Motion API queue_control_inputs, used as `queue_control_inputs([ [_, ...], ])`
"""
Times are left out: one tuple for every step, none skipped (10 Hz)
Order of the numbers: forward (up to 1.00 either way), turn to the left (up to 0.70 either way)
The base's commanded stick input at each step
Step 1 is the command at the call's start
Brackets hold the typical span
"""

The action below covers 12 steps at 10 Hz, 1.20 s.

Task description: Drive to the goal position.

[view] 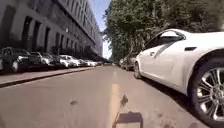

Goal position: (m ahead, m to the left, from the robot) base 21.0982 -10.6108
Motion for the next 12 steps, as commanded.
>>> queue_control_inputs([
  [0.7, 0.0],
  [0.7, 0.0],
  [0.7, 0.0],
  [0.7, 0.0],
  [0.7, 0.0],
  [0.7, 0.0],
  [0.7, 0.0],
  [0.7, 0.0],
  [0.7, 0.0],
  [0.7, 0.0],
  [0.7, 0.0],
  [0.7, 0.0],
])
